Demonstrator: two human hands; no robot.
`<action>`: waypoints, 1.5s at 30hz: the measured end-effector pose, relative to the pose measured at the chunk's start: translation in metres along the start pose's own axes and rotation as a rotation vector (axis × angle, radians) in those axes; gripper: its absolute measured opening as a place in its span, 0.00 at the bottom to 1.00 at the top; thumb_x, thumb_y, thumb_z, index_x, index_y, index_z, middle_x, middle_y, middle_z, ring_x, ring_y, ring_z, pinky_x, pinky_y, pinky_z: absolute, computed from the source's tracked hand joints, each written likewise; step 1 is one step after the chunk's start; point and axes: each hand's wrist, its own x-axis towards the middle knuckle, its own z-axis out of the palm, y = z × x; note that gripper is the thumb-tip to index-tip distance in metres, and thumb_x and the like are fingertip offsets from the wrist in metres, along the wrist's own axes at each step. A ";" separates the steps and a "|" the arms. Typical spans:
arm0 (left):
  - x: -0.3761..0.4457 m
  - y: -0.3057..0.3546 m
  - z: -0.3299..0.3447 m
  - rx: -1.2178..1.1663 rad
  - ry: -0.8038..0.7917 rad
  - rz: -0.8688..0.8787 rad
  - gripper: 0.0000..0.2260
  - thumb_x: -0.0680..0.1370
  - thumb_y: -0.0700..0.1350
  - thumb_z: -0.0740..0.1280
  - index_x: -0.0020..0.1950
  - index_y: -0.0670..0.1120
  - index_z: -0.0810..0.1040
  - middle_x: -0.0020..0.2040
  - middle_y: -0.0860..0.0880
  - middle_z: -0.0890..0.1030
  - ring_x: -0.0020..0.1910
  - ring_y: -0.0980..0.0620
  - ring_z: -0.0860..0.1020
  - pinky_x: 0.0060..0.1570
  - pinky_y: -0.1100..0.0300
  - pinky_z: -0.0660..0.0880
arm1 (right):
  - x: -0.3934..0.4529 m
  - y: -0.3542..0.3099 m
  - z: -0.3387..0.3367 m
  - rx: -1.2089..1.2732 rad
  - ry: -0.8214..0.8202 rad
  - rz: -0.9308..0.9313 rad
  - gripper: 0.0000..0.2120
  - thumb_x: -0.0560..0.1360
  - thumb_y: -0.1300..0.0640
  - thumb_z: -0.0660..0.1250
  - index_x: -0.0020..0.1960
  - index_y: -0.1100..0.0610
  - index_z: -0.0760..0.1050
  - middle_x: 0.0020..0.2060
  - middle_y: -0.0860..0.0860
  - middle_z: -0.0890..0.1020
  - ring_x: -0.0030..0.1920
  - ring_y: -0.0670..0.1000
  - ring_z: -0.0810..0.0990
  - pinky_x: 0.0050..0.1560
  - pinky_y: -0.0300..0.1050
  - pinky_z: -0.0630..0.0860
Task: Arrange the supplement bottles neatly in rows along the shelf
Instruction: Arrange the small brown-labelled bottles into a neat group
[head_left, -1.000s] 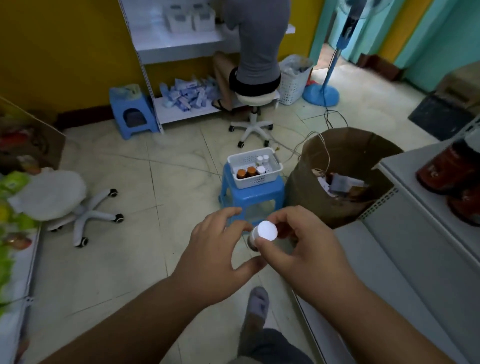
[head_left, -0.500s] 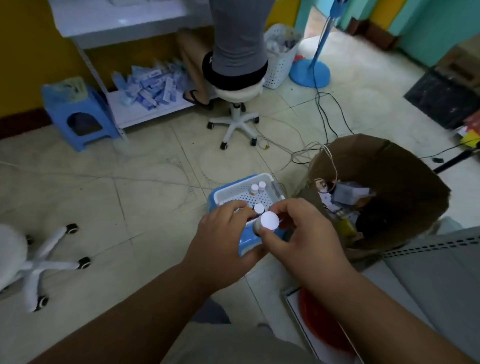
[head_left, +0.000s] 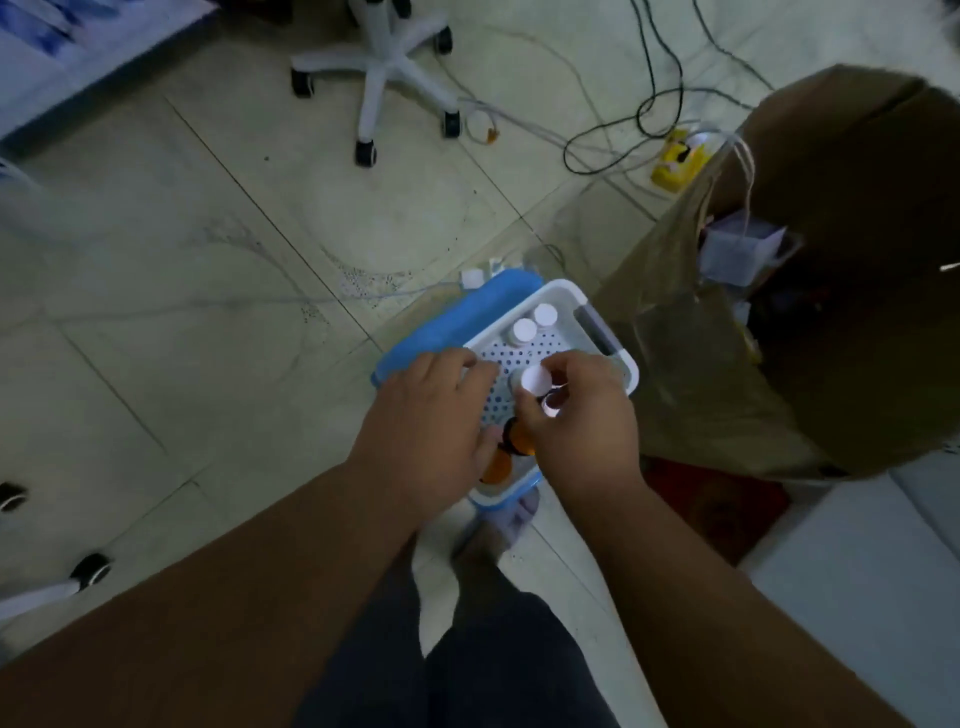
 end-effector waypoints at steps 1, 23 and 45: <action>0.006 -0.007 0.010 0.003 -0.002 -0.018 0.23 0.72 0.52 0.72 0.64 0.46 0.75 0.60 0.44 0.76 0.56 0.43 0.75 0.51 0.44 0.77 | 0.013 0.006 0.014 -0.030 -0.006 0.017 0.11 0.73 0.51 0.70 0.54 0.52 0.75 0.48 0.47 0.75 0.48 0.49 0.78 0.50 0.50 0.77; 0.017 -0.026 0.030 -0.017 -0.026 -0.024 0.17 0.75 0.52 0.64 0.60 0.45 0.75 0.54 0.46 0.75 0.53 0.45 0.73 0.49 0.49 0.74 | 0.056 0.022 0.054 -0.228 -0.015 0.004 0.15 0.76 0.52 0.66 0.61 0.55 0.75 0.55 0.53 0.78 0.52 0.56 0.78 0.52 0.53 0.75; -0.291 0.324 -0.052 -0.128 0.143 0.529 0.13 0.78 0.49 0.69 0.61 0.51 0.76 0.56 0.52 0.75 0.55 0.51 0.73 0.55 0.53 0.73 | -0.498 0.053 -0.275 -0.161 0.644 -0.076 0.19 0.74 0.45 0.64 0.63 0.50 0.72 0.54 0.45 0.76 0.51 0.44 0.75 0.50 0.37 0.70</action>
